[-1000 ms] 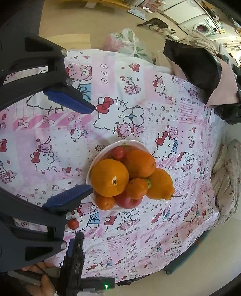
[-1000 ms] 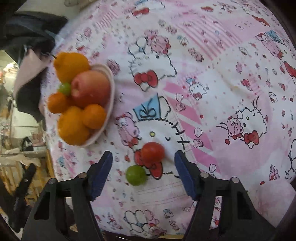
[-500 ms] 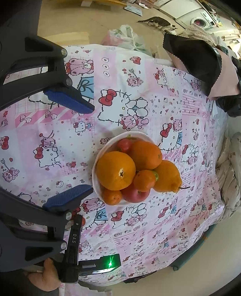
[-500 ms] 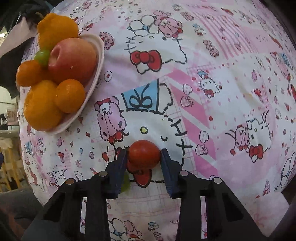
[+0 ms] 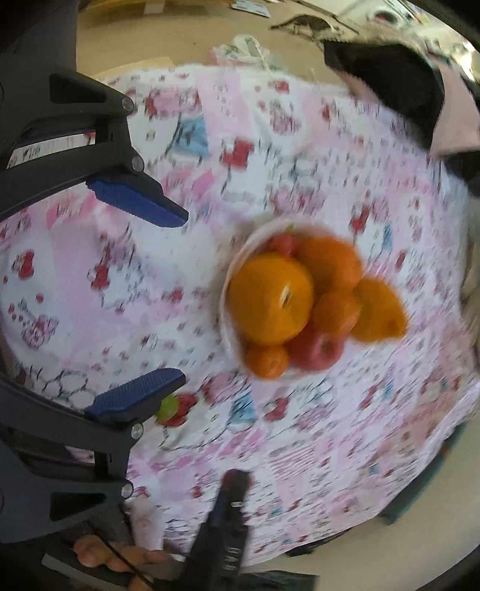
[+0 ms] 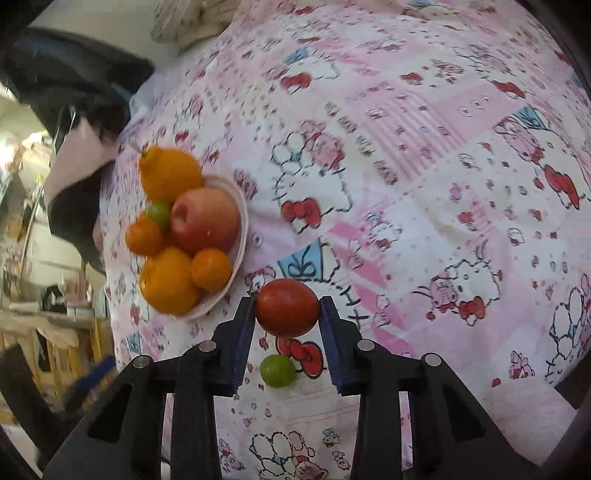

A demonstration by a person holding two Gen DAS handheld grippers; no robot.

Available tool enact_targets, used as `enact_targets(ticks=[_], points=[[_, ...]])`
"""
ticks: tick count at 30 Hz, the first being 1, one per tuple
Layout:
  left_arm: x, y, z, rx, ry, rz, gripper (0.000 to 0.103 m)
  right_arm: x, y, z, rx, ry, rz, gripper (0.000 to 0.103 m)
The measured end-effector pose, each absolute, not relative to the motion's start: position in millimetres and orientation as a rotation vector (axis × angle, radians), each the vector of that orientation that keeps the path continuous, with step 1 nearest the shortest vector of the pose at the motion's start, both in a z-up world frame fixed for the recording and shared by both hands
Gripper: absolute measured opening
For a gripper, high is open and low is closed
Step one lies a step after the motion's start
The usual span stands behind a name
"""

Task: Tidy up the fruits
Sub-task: 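Grasp the last green lime with the left tool while the right tool holds the tomato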

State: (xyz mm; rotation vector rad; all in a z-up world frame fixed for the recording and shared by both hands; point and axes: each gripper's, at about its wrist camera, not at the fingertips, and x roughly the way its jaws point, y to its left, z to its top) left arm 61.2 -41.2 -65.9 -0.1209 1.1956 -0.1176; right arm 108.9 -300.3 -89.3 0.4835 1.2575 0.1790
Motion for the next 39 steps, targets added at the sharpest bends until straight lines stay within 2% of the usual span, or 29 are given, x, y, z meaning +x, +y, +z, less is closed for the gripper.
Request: enact_targets(ticks=[6, 10, 13, 14, 19, 20, 21, 33, 39], points=[[65.2, -107.9, -93.1, -0.073, 1.28, -0.242, 0.076, 119.6, -314.9, -86.9, 0.566, 1.249, 0.195, 0.037], [72.9, -141.6, -133.5, -0.041, 1.372, -0.279, 0.074, 124.4, -321.5, -83.8, 0.584, 1.236, 0.202, 0.037], [75.4, -153.2, -152.3, -0.035, 1.4, -0.285, 0.06, 125.3, -323.7, -81.8, 0.597, 1.226, 0.205, 0.037], [75.6, -154.8, -156.2, -0.045, 1.4, -0.285, 0.052, 125.3, -323.7, -81.8, 0.598, 1.226, 0.206, 0.037], [78.7, -161.3, -159.7, -0.034, 1.368, -0.293, 0.045, 127.4, -320.3, -81.9, 0.586, 1.228, 0.218, 0.037], [78.9, -163.1, -158.9, -0.018, 1.362, -0.297, 0.034, 128.3, -319.6, -81.7, 0.587, 1.227, 0.221, 0.037], [79.3, -164.6, -158.6, -0.017, 1.362, -0.311, 0.027, 129.6, -318.7, -81.3, 0.587, 1.226, 0.224, 0.037], [73.8, -152.3, -132.3, -0.003, 1.338, -0.322, 0.026, 133.8, -308.0, -81.4, 0.552, 1.226, 0.233, 0.037], [70.7, -119.3, -84.5, -0.04, 1.252, -0.318, 0.026, 133.6, -302.8, -79.8, 0.535, 1.224, 0.243, 0.037]])
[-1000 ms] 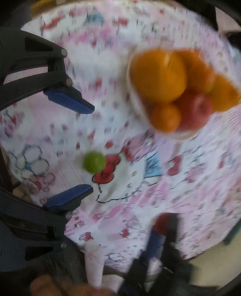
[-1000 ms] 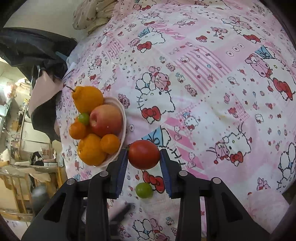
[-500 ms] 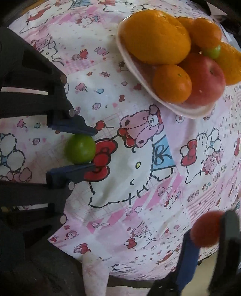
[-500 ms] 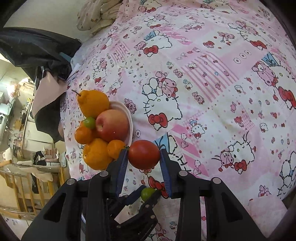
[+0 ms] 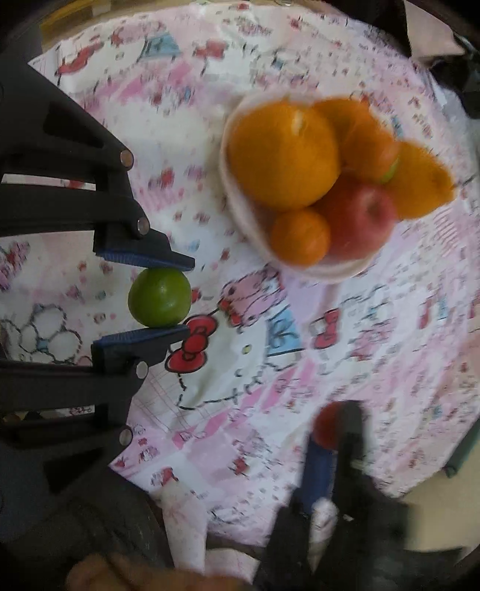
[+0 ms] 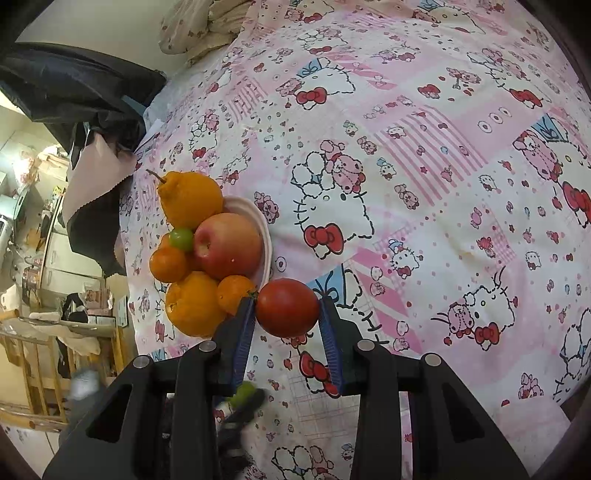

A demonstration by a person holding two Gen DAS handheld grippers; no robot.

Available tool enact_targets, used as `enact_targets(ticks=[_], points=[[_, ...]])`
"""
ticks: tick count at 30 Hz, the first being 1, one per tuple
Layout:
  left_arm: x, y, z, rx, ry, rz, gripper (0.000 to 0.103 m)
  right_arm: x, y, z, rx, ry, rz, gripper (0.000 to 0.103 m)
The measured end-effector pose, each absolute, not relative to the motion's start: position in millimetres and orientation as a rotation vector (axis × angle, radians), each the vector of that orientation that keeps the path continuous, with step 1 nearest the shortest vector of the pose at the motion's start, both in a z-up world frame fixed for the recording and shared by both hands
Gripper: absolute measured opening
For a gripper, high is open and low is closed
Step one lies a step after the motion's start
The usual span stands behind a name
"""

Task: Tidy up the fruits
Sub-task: 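Grasp the last green lime with the left tool while the right tool holds the tomato, then place the lime on the plate with the left tool while the right tool places the tomato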

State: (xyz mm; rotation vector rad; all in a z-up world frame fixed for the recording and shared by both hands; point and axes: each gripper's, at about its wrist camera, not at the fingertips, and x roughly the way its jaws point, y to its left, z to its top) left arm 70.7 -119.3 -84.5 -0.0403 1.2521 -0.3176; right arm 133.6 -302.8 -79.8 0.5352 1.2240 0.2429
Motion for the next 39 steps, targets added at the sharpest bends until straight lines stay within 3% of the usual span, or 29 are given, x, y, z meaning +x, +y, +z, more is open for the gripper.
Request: enact_targets(ticks=[8, 13, 23, 39], points=[[87.6, -39.9, -26.5, -0.101, 1.159, -0.228, 0.026, 132.9, -292.7, -75.1, 0.518, 1.213, 0.268, 0.037], [103.0, 4.3, -18.8, -0.23, 1.1, -0.147, 0.026, 133.1, -277.4, -62.9, 0.508, 1.17, 0.341, 0.037], [142.3, 61.0, -56.6, -0.41, 1.166, -0.021, 0.026, 150.2, -255.0, -56.5, 0.433, 1.159, 0.395, 0.037], [185.5, 36.9, -111.4, -0.479, 1.276, -0.079, 0.026, 209.8, -219.2, -80.2, 0.375, 1.208, 0.443, 0.037]])
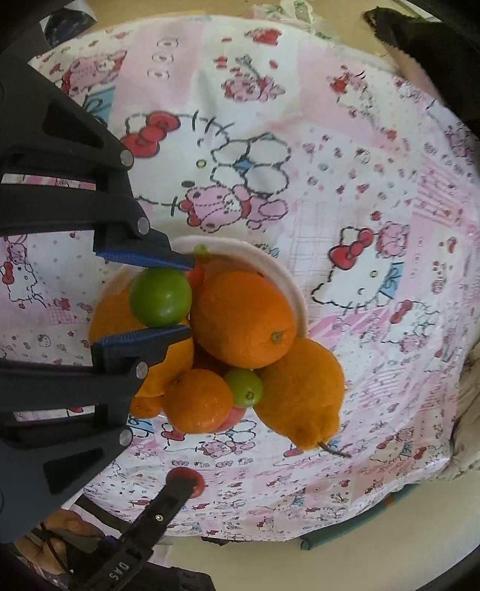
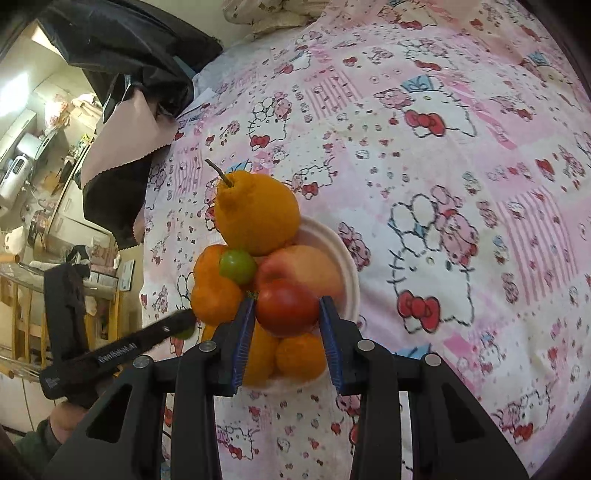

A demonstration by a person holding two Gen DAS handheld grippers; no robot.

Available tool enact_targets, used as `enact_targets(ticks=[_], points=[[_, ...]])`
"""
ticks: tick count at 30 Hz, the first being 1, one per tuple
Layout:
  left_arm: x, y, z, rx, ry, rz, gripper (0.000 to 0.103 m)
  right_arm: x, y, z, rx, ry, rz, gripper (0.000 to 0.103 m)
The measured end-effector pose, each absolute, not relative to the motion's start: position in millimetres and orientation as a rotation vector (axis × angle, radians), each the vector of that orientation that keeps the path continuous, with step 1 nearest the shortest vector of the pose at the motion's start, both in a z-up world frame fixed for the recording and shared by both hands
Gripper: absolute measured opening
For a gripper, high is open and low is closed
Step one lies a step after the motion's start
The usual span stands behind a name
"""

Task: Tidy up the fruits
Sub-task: 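Place the lime on the plate with the left tool while the right tool places the tomato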

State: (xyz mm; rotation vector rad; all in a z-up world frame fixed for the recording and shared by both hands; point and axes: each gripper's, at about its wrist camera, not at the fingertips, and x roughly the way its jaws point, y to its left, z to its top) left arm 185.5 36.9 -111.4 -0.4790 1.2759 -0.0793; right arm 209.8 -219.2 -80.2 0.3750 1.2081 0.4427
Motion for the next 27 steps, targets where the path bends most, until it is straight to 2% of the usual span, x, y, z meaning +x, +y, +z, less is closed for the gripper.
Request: enact_targets(ticks=[10, 14, 16, 17, 18, 27], points=[[193.0, 37.2, -125.1, -0.53, 1.289, -0.072, 0.028, 221.8, -211.5, -89.3, 0.373, 1.229, 0.449, 0.037], [194.5, 39.8, -126.9, -0.536, 1.304, -0.063, 0.037, 225.0, -208.1, -93.4, 0.382, 1.241, 0.467, 0.037], [194.2, 42.7, -127.0, -0.559, 1.304, -0.062, 0.055, 226.8, -207.2, -95.0, 0.405, 1.246, 0.486, 0.037], [193.1, 43.6, -126.6, -0.578, 1.3, -0.066, 0.068, 228.0, -206.5, -96.4, 0.422, 1.249, 0.494, 0.037], [191.9, 43.5, -125.5, -0.586, 1.293, -0.069, 0.07, 229.8, -206.0, -98.6, 0.442, 1.254, 0.502, 0.037], [191.9, 40.6, -122.0, -0.556, 1.287, -0.082, 0.072, 237.2, -192.7, -110.0, 0.446, 1.28, 0.512, 0.04]])
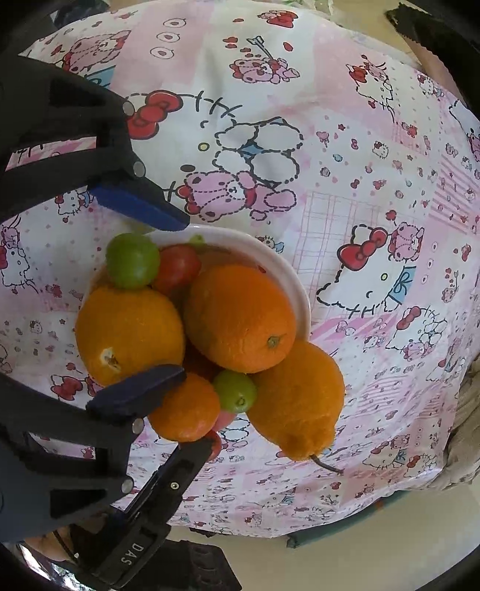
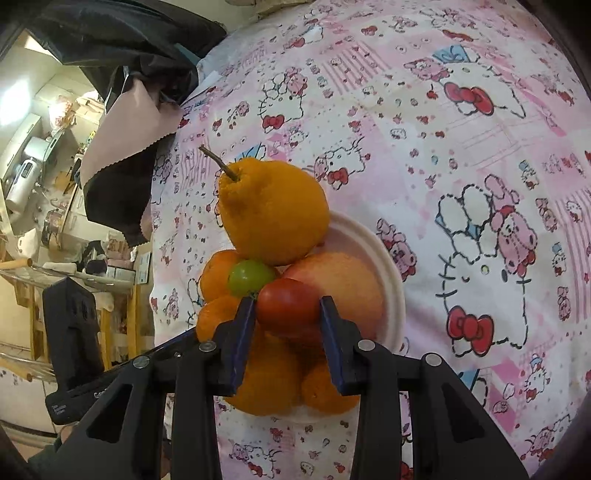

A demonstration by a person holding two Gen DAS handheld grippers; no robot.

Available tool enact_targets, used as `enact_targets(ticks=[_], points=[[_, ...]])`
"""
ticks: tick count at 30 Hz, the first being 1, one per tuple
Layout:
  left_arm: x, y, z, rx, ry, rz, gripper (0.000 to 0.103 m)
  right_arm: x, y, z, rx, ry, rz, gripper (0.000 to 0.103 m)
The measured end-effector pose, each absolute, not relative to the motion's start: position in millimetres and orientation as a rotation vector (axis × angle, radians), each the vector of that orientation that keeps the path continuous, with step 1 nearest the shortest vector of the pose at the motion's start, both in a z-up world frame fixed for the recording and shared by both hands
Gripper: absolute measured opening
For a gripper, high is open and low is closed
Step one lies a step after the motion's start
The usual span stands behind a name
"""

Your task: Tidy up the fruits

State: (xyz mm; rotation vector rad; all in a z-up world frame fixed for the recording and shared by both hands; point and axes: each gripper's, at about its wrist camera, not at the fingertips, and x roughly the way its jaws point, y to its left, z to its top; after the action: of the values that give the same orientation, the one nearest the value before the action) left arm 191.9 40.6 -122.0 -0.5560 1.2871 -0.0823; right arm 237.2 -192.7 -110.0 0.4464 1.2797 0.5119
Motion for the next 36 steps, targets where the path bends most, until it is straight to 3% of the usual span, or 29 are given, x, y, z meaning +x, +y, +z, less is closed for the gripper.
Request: enact_targets(ticks=[4, 6, 20, 30, 36], points=[[191.9, 42.3, -121.2, -0.561, 1.28, -0.078, 0.072, 236.0, -189.9, -109.0, 0.433, 1.285, 0.512, 0.042], [191.5, 42.4, -119.7, -0.562, 1.273, -0.077, 0.072, 235.3, -189.4, -106.8, 0.422, 1.277, 0.509, 0.052], [186.7, 41.7, -103.4, -0.509, 1.209, -0.067, 0.072, 235.6, -203.6, -97.1, 0.455, 1.242, 0.494, 0.052], [148.0, 32.9, -41.0, -0.269, 0.982, -0.002, 0.072, 201.2, -224.6, -47.0, 0.391, 1.088, 0.414, 0.08], [100.5, 25.8, -3.8, -0.138, 0.857, 0.039, 0.072, 152.8, -224.0, -8.2, 0.291, 0.956, 0.385, 0.085]])
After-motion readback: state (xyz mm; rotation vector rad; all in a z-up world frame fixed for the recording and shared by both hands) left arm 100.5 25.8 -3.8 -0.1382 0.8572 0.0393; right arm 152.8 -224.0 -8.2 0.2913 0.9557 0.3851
